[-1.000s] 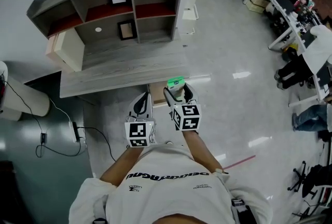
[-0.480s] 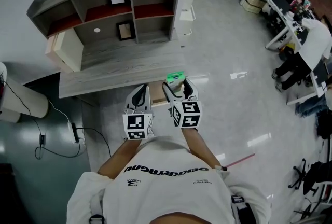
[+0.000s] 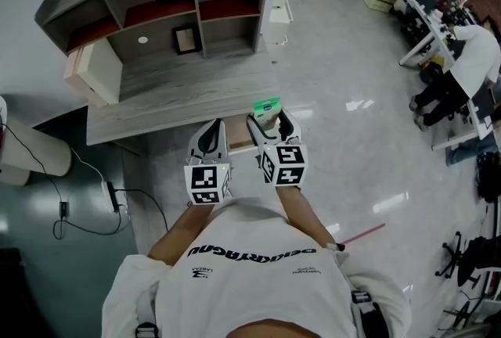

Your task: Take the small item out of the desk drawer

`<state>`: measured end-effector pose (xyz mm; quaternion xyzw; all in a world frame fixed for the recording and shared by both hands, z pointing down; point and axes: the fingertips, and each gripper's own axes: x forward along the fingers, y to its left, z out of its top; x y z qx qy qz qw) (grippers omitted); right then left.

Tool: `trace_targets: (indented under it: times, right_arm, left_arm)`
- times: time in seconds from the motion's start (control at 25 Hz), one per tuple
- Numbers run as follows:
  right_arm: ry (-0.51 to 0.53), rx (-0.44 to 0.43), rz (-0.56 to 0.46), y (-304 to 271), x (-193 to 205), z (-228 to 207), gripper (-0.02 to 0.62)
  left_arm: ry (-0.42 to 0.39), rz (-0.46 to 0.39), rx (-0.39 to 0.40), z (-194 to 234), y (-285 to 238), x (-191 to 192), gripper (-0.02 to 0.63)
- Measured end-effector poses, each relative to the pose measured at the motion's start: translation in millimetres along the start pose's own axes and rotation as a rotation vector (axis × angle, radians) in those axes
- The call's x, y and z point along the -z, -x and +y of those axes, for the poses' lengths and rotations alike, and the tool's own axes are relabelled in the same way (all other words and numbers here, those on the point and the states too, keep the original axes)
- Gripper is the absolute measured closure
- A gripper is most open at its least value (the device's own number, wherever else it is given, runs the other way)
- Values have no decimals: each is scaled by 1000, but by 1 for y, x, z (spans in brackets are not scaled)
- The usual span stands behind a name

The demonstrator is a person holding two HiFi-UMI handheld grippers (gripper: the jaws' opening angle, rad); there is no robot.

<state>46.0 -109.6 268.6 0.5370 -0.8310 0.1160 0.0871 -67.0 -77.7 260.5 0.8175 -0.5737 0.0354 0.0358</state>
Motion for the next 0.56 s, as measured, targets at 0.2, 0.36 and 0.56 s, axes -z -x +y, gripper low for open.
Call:
trace_targets:
  times: [0.2, 0.36, 0.56]
  right_arm:
    - [2, -6, 4, -3, 2, 0, 221]
    - [7, -8, 5, -6, 2, 0, 221]
    - [7, -6, 6, -7, 1, -2, 221]
  left_arm:
    - [4, 4, 0, 0, -3, 2, 591]
    - [7, 3, -2, 3, -7, 2, 591]
    - [8, 1, -6, 3, -8, 2, 591]
